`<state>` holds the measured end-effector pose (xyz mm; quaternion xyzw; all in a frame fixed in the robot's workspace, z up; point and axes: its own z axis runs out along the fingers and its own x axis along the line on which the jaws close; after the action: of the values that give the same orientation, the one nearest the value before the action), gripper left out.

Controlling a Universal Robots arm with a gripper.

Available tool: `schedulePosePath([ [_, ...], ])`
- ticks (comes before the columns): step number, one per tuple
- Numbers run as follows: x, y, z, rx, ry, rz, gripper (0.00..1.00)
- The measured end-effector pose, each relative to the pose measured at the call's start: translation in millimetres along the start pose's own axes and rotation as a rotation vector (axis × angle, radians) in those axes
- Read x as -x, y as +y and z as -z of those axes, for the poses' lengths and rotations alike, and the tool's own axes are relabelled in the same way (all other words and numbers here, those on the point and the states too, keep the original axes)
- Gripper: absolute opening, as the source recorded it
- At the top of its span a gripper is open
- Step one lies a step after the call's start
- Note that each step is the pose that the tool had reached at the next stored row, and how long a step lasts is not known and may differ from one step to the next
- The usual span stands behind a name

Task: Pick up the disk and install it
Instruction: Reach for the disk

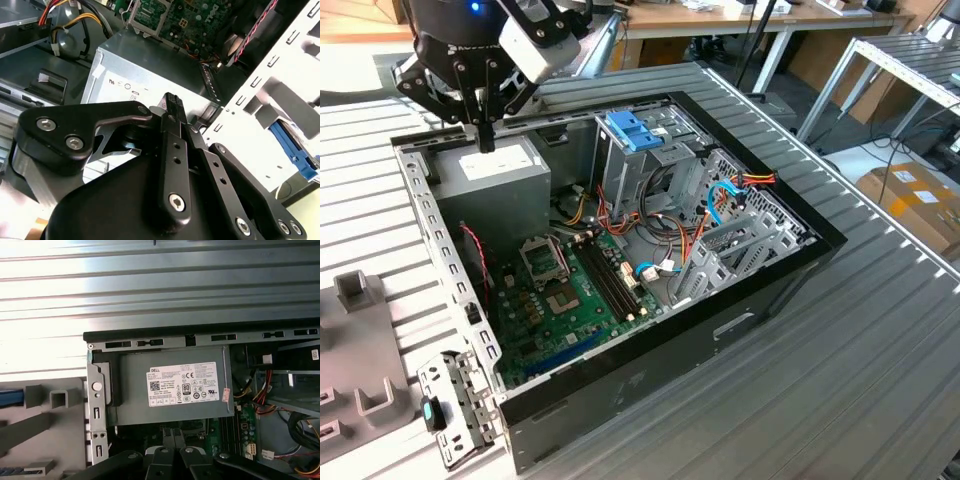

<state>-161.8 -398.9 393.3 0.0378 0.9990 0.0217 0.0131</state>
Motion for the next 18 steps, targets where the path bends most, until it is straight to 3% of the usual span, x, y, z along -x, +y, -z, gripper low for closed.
schedulePosePath([
  [6, -16.3, -1.2, 0.4, 0.0, 0.0, 0.0, 0.11],
  [13, -29.2, -2.2, 0.6, 0.0001, -0.0001, 0.0, 0.11],
  [18, -42.6, -3.2, 1.1, -0.0001, 0.0, 0.0, 0.11],
])
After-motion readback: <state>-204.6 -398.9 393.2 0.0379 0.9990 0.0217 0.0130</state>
